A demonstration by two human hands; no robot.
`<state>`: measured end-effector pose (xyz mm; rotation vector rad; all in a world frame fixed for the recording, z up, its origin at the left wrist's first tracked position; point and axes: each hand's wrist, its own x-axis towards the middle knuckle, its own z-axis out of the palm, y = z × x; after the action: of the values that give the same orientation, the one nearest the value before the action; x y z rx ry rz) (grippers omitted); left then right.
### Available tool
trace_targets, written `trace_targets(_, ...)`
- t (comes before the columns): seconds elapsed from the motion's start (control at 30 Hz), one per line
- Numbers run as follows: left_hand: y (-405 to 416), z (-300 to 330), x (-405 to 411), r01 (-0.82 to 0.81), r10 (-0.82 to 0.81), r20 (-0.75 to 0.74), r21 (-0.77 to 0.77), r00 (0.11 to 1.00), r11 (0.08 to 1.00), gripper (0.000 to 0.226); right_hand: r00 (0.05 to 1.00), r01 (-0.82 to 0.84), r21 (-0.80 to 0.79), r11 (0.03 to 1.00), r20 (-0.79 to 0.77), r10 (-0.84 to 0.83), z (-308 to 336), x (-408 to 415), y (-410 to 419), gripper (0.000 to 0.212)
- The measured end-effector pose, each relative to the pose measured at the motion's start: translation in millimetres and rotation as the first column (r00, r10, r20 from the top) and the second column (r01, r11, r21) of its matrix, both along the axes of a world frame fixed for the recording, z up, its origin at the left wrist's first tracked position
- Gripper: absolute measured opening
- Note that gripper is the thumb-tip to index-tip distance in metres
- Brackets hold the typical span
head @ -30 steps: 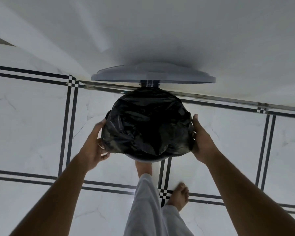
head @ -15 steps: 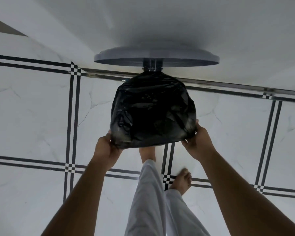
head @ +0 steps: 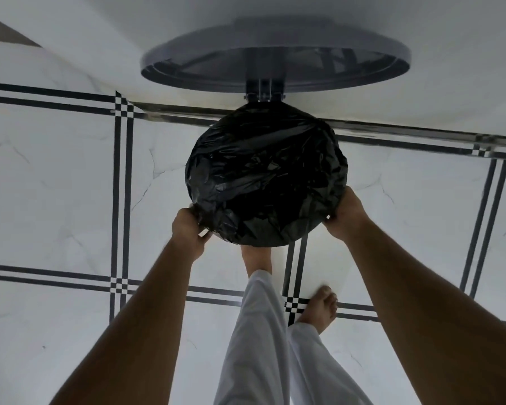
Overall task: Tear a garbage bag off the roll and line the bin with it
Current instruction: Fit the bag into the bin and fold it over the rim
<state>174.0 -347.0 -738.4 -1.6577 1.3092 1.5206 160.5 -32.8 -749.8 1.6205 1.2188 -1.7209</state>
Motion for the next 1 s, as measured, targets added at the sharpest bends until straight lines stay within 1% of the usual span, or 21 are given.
trace_targets(0.07, -0.8, 10.6, -9.6, 0.037, -0.04, -0.045, -0.046, 0.998, 0.998, 0.034, 1.0, 0.019, 0.029, 0.999, 0.008, -0.019, 14.6, -8.3, 7.4, 0.025)
trace_targets(0.17, -5.2, 25.8, -30.9, 0.092, -0.093, -0.138, -0.019, 0.986, 0.996, 0.034, 0.996, 0.033, -0.057, 0.998, -0.083, -0.038, 41.5, -19.9, 10.2, 0.047)
trace_targets(0.2, -9.4, 27.4, -37.1, 0.13, -0.134, -0.137, -0.033, 0.982, 0.991, 0.03, 0.995, -0.014, -0.06, 0.998, -0.1, 0.008, 45.3, -21.0, 9.1, 0.049)
trace_targets(0.27, -13.4, 26.3, -49.3, 0.193, -0.203, -0.106, -0.099, 0.973, 0.976, 0.022, 0.992, -0.084, 0.013, 0.996, -0.089, 0.085, 50.6, -25.9, 5.3, 0.038)
trace_targets(0.33, -16.0, 16.6, -60.0, 0.238, -0.251, -0.071, -0.147, 0.965, 0.96, 0.023, 0.989, -0.139, 0.089, 0.986, -0.044, 0.144, 45.4, -32.6, 5.1, 0.023)
trace_targets(0.37, -16.3, 13.4, -66.5, 0.262, -0.271, -0.045, -0.151, 0.962, 0.953, 0.02, 0.988, -0.15, 0.12, 0.981, -0.007, 0.152, 44.4, -38.3, 2.6, 0.018)
trace_targets(0.43, -18.0, 1.6, -74.9, 0.339, -0.34, 0.012, -0.138, 0.94, 0.931, 0.016, 0.992, -0.116, 0.156, 0.981, 0.059, 0.108, 30.7, -50.8, 3.6, 0.008)
trace_targets(0.5, -21.3, -9.6, -80.6, 0.431, -0.423, 0.086, -0.112, 0.902, 0.895, 0.016, 0.994, -0.083, 0.138, 0.987, 0.085, 0.071, 22.2, -62.8, 5.7, 0.007)
trace_targets(0.57, -24.8, -15.7, -85.5, 0.446, -0.426, 0.149, -0.145, 0.892, 0.883, 0.008, 0.995, -0.087, 0.105, 0.991, 0.061, 0.081, 16.0, -71.0, 13.0, 0.009)
trace_targets(0.6, -26.9, -16.7, -88.7, 0.428, -0.405, 0.156, -0.17, 0.901, 0.887, 0.005, 0.995, -0.092, 0.094, 0.991, 0.033, 0.089, 16.5, -73.6, 16.7, 0.014)
trace_targets(0.63, -27.7, -15.4, -93.0, 0.407, -0.386, 0.135, -0.204, 0.913, 0.89, 0.006, 0.997, -0.073, 0.101, 0.992, 0.001, 0.074, 20.2, -76.4, 18.6, 0.022)
trace_targets(0.67, -28.1, -14.1, -97.3, 0.368, -0.361, 0.075, -0.247, 0.93, 0.896, 0.012, 0.997, -0.049, 0.13, 0.99, -0.045, 0.055, 24.8, -79.6, 20.6, 0.029)
trace_targets(0.7, -26.9, -11.2, -102.7, 0.319, -0.335, -0.009, -0.284, 0.942, 0.904, 0.023, 0.994, -0.041, 0.172, 0.984, -0.097, 0.058, 29.7, -82.3, 21.5, 0.03)
trace_targets(0.73, -24.6, -2.9, -108.2, 0.279, -0.318, -0.1, -0.289, 0.943, 0.916, 0.035, 0.984, -0.063, 0.218, 0.974, -0.149, 0.097, 35.2, -83.9, 21.0, 0.028)
trace_targets(0.77, -19.0, 10.8, -113.4, 0.269, -0.32, -0.194, -0.248, 0.927, 0.93, 0.046, 0.968, -0.102, 0.247, 0.964, -0.197, 0.153, 42.2, -85.3, 17.8, 0.026)
trace_targets(0.8, -14.0, 22.8, -117.2, 0.314, -0.354, -0.268, -0.182, 0.896, 0.932, 0.055, 0.948, -0.159, 0.267, 0.95, -0.228, 0.223, 46.7, -86.6, 13.7, 0.026)
trace_targets(0.83, -9.0, 33.1, -119.5, 0.4, -0.421, -0.313, -0.134, 0.851, 0.907, 0.061, 0.923, -0.226, 0.291, 0.929, -0.241, 0.3, 48.5, -87.0, 9.1, 0.026)
trace_targets(0.87, -4.3, 38.3, -119.8, 0.478, -0.493, -0.337, -0.131, 0.802, 0.868, 0.059, 0.896, -0.295, 0.317, 0.901, -0.236, 0.377, 48.1, -87.3, 3.4, 0.026)
trace_targets(0.93, 0.3, 39.8, -122.6, 0.542, -0.576, -0.361, -0.201, 0.734, 0.816, 0.038, 0.872, -0.351, 0.338, 0.873, -0.221, 0.436, 44.5, -90.0, -4.3, 0.033)
trace_targets(0.97, 1.4, 41.3, -125.7, 0.543, -0.581, -0.37, -0.211, 0.725, 0.813, 0.03, 0.88, -0.345, 0.327, 0.88, -0.214, 0.424, 42.9, -93.0, -6.8, 0.036)
trace_targets(1.0, -0.2, 39.5, -130.0, 0.544, -0.577, -0.365, -0.201, 0.73, 0.815, 0.027, 0.895, -0.322, 0.297, 0.899, -0.214, 0.391, 41.3, -96.9, -8.4, 0.037)
